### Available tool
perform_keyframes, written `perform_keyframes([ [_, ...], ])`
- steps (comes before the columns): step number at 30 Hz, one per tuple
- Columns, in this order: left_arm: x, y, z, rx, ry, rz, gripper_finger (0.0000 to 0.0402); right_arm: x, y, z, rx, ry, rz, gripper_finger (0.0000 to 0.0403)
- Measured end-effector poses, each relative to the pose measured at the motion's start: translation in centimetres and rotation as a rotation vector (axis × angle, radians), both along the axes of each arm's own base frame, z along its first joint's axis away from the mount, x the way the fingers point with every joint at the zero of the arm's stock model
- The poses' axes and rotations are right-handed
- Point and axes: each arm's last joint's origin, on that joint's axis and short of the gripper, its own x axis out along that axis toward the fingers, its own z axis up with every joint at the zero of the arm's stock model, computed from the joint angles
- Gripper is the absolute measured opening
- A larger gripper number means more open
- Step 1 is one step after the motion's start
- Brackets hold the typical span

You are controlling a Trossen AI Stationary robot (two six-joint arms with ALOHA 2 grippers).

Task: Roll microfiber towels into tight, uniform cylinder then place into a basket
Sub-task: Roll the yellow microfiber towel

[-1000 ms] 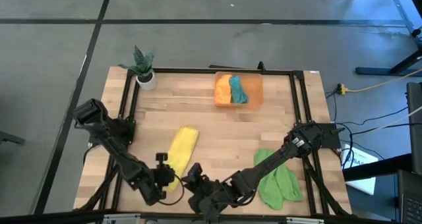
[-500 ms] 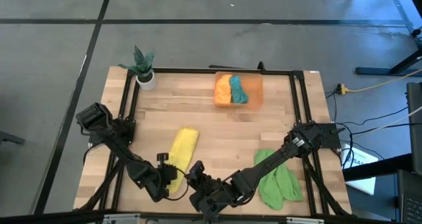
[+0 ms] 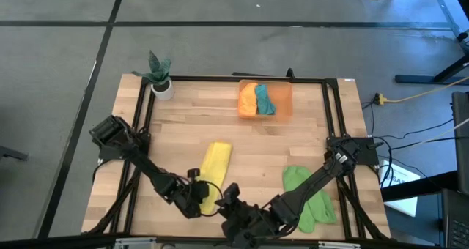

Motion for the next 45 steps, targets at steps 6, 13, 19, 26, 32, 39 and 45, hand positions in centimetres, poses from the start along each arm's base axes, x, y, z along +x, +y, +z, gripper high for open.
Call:
perform_keyframes([
  [6,-0.3,0.2,1.9,0.005,-0.046,-0.043,0.0076,-0.6,-0.2,-0.5,0.007,0.059,-0.032,0.0147],
  [13,-1.4,-0.3,5.0,-0.003,-0.150,-0.097,0.0076,-0.9,-0.3,-1.0,0.028,0.128,-0.008,0.0147],
  [19,-3.8,-1.2,7.0,0.008,-0.154,-0.201,0.0076,-0.3,-0.9,-3.2,0.101,0.243,0.067,0.0147],
  [26,-6.2,-2.1,8.2,-0.012,-0.152,-0.255,0.0076,1.9,-3.0,-7.8,0.107,0.225,0.084,0.0147],
  [32,-6.9,-2.5,8.3,0.005,-0.159,-0.277,0.0076,3.3,-4.1,-11.3,0.151,0.149,0.256,0.0147],
  [39,-6.9,-2.3,8.2,0.021,-0.150,-0.269,0.0076,3.6,-6.3,-15.1,0.197,0.071,0.324,0.0147],
  [45,-6.9,-2.3,8.2,0.020,-0.150,-0.269,0.0076,3.6,-7.2,-17.6,0.227,0.041,0.374,0.0147],
])
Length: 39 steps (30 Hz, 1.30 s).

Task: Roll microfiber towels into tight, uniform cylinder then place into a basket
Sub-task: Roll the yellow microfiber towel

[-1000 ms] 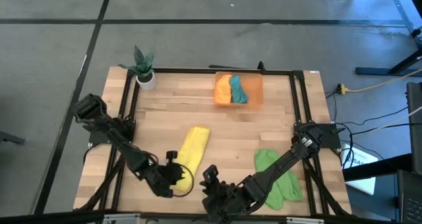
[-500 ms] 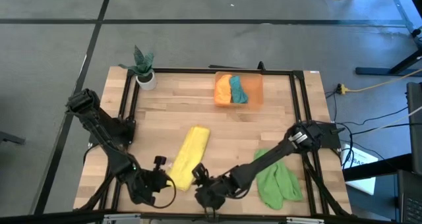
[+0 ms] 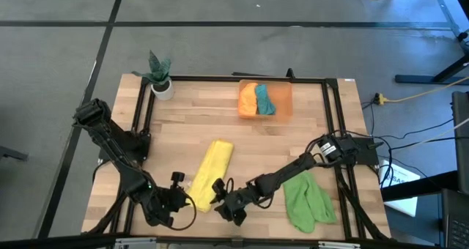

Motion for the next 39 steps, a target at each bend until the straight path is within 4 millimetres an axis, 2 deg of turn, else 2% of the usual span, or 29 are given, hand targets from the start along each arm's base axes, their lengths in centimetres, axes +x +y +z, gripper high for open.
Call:
perform_keyframes([
  [7,0.2,0.2,0.0,0.000,0.000,0.009,0.0076,0.6,0.2,-2.1,-0.097,-0.046,0.047,0.0147],
  [15,0.2,0.2,0.0,0.001,0.003,0.010,0.0076,0.8,0.2,-2.4,-0.157,-0.070,0.006,0.0147],
  [35,0.2,0.2,0.0,-0.008,0.011,0.005,0.0077,0.9,-0.3,-3.5,-0.161,-0.026,-0.010,0.0147],
  [39,0.2,0.2,0.0,-0.008,0.011,0.005,0.0077,0.8,-0.5,-3.7,-0.144,0.003,-0.038,0.0128],
])
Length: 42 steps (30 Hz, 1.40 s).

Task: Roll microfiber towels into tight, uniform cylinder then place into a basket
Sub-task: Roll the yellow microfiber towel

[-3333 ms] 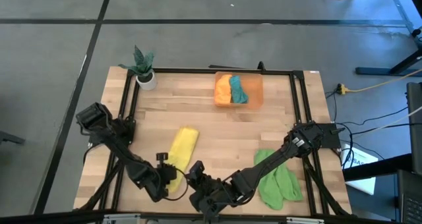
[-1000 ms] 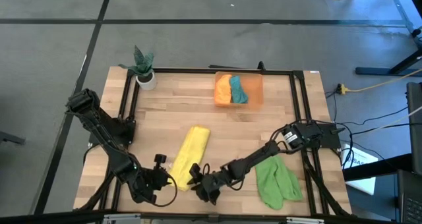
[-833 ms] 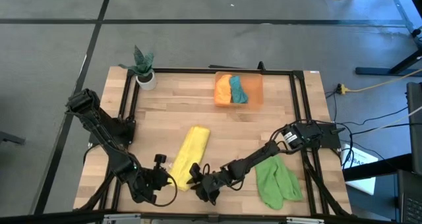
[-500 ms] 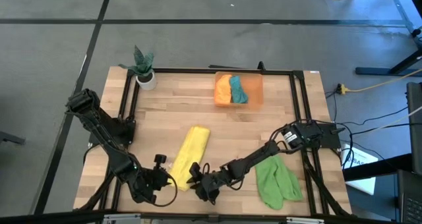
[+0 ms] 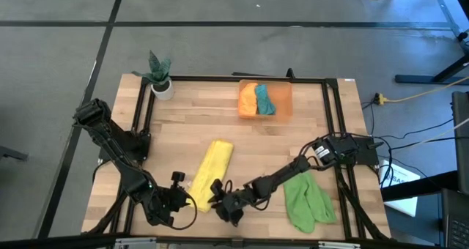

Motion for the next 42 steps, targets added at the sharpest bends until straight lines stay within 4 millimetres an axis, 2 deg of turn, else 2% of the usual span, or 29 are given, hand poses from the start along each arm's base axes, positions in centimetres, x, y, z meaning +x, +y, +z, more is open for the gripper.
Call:
perform_keyframes([
  [10,0.0,0.0,0.0,0.000,0.001,-0.001,0.0076,0.1,-0.7,-0.2,0.048,0.031,-0.052,0.0011],
  [14,-0.1,-0.1,0.0,-0.018,0.017,-0.007,0.0076,0.1,-0.8,-0.3,0.094,0.046,-0.073,0.0008],
  [18,-0.6,-0.2,-0.5,0.008,0.012,-0.014,0.0076,0.6,-0.8,0.5,0.148,0.062,-0.072,0.0005],
  [23,-1.2,-0.1,-2.3,0.016,0.022,-0.009,0.0076,1.3,-0.4,1.6,0.153,0.081,-0.061,0.0003],
  [30,-1.9,0.9,-6.0,0.075,0.079,0.003,0.0076,1.7,0.1,3.2,0.133,0.135,-0.094,0.0002],
  [42,-0.3,1.1,-8.5,0.026,0.131,0.021,0.0076,1.9,0.4,4.0,0.233,0.146,-0.192,0.0001],
])
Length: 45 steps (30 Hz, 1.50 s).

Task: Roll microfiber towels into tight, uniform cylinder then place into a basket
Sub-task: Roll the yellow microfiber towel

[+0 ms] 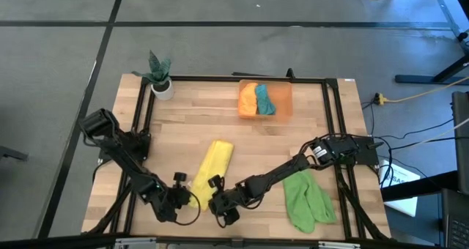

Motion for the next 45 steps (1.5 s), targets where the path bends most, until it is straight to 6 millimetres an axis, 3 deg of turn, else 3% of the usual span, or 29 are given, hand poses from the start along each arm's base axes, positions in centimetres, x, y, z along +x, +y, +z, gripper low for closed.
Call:
perform_keyframes([
  [10,1.4,-0.5,1.0,-0.014,0.039,-0.036,0.0076,-0.2,-0.1,1.2,0.101,0.014,-0.094,0.0000],
  [19,1.8,-1.7,3.6,0.084,0.070,-0.044,0.0076,-0.8,-0.1,3.5,0.157,0.000,-0.170,0.0000],
  [25,1.3,-3.0,4.7,0.088,0.023,-0.054,0.0076,-0.9,-0.2,3.9,0.192,0.006,-0.203,0.0000],
  [35,-0.4,-4.4,4.9,0.038,-0.066,0.056,0.0076,-0.9,-0.3,4.0,0.310,0.025,-0.312,0.0000],
  [45,-0.7,-5.4,5.2,-0.043,-0.113,0.044,0.0076,-0.8,-0.4,4.0,0.342,0.028,-0.344,0.0002],
])
